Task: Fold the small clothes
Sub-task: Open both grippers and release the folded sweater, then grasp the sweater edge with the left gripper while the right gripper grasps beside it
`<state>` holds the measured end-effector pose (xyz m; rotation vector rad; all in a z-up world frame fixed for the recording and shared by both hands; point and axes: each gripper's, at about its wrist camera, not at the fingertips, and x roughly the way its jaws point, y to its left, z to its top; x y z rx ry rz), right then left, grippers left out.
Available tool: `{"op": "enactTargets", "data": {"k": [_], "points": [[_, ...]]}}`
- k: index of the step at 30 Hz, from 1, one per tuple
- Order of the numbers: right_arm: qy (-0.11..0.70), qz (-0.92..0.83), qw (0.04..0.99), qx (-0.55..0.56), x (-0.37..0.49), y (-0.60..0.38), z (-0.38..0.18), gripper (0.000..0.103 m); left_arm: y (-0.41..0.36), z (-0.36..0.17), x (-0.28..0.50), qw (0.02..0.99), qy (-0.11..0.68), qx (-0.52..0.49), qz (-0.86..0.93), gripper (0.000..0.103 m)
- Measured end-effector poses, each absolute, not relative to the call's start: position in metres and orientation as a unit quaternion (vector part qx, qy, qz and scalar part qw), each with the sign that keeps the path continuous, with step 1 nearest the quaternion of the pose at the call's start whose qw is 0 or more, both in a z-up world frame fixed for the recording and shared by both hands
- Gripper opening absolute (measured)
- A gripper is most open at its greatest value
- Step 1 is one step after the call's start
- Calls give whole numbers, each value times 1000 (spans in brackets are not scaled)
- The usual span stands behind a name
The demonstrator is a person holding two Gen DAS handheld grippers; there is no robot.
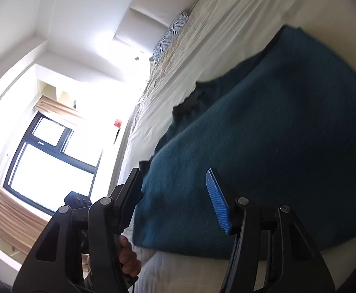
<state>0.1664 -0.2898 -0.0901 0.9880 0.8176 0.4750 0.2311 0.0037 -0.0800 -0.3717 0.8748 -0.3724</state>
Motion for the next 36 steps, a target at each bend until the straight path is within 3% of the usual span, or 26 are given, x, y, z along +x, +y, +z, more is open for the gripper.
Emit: {"op": "enactTargets", "data": {"k": [2, 4, 7, 10, 12, 15, 17, 28, 36], "points": [[417, 212, 758, 454, 162, -266, -115, 53, 1, -93, 217, 872, 436, -149, -167, 69], [424, 195, 749, 470, 154, -276, -136, 29, 12, -95, 208, 874, 432, -151, -167, 63], [379, 148, 753, 517, 127, -334, -145, 29, 39, -93, 207, 872, 429, -177, -154, 62], [335, 65, 752, 563, 87, -405, -148, 30, 64, -96, 204, 865, 434, -203, -147, 49], [313, 8, 770, 557, 59, -436, -130, 33, 72, -93, 197, 866, 435, -205, -141, 48], [294, -33, 796, 527, 12, -448, -95, 46, 78, -82, 178, 876, 424, -196, -121, 53], [280, -36, 813, 510, -18, -444, -75, 46, 83, -76, 164, 880, 413, -203, -114, 60], [252, -9, 874, 416, -99, -412, 24, 51, 126, -49, 117, 890, 376, -244, -82, 67], [279, 60, 872, 398, -70, -352, 25, 51, 150, -44, 119, 882, 380, -267, -79, 74]]}}
